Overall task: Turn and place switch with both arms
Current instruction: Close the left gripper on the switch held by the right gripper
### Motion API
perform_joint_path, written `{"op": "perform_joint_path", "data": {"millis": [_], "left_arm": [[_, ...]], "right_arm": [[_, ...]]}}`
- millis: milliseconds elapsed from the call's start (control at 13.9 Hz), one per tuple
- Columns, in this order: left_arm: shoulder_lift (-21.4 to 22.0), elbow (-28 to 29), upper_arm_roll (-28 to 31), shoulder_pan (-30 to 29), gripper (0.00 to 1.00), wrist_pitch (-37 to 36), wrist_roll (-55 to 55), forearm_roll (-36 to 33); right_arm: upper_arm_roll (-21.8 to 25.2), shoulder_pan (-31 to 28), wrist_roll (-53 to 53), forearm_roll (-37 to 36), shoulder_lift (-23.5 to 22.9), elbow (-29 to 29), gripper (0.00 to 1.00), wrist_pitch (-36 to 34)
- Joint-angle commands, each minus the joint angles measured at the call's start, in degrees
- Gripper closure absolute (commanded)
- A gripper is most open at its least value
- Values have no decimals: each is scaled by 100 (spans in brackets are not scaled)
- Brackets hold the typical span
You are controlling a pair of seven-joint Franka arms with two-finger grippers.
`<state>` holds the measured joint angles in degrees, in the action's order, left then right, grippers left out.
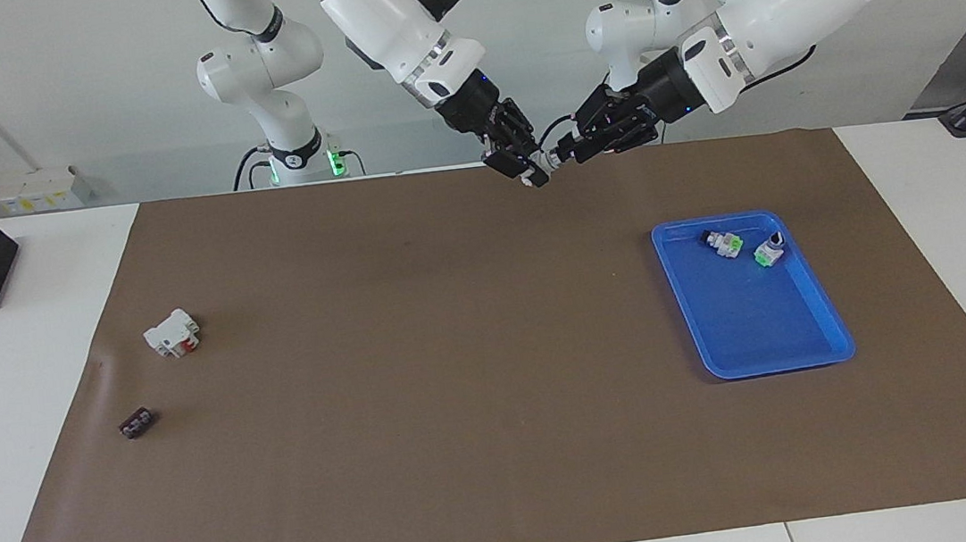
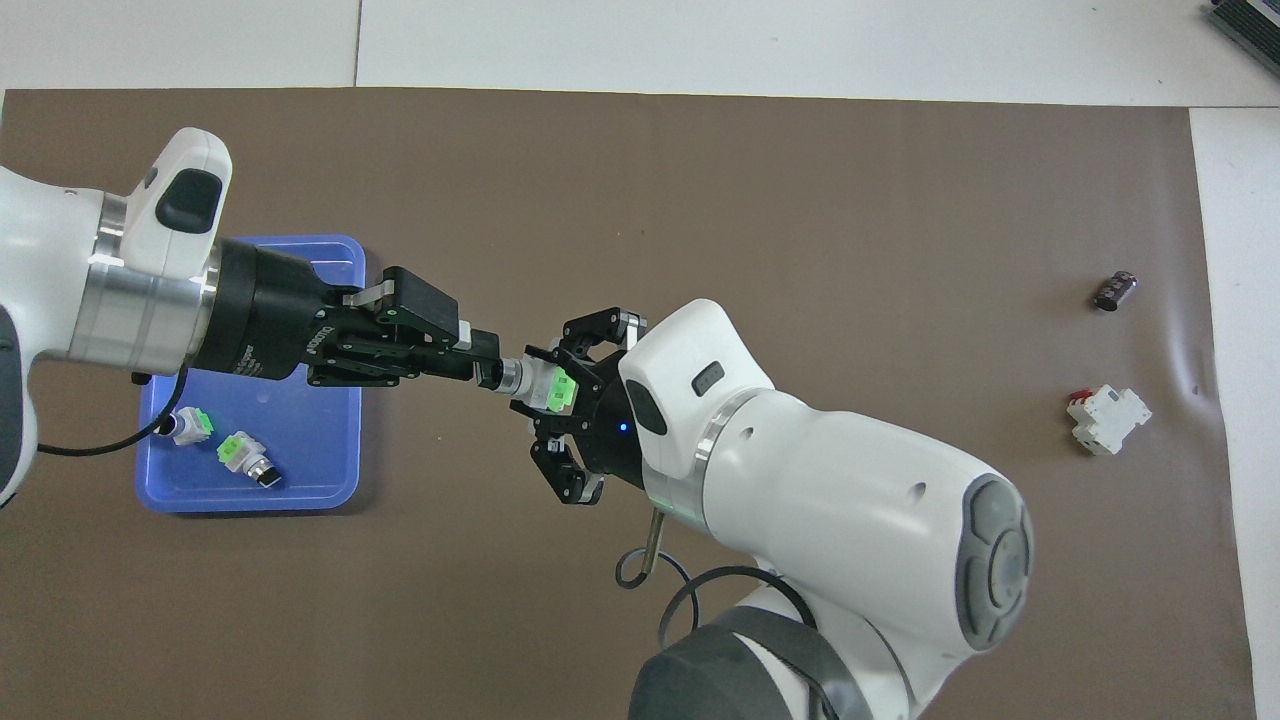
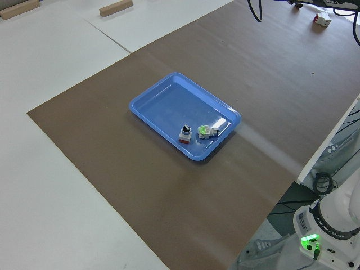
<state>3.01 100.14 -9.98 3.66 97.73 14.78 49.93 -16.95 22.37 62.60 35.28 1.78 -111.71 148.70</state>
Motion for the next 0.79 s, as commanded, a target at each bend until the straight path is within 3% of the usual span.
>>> {"op": "perform_joint_path", "data": {"millis": [0,720], "left_arm": [[173,173,66,64,67,-131,69,17],[323,445,57,152,79,-132,-37,-71]], "right_arm": [[-37,-14,-178,-118,-46,44,100,115],[-37,-5,-186,-118,-46,44,100,115]]}}
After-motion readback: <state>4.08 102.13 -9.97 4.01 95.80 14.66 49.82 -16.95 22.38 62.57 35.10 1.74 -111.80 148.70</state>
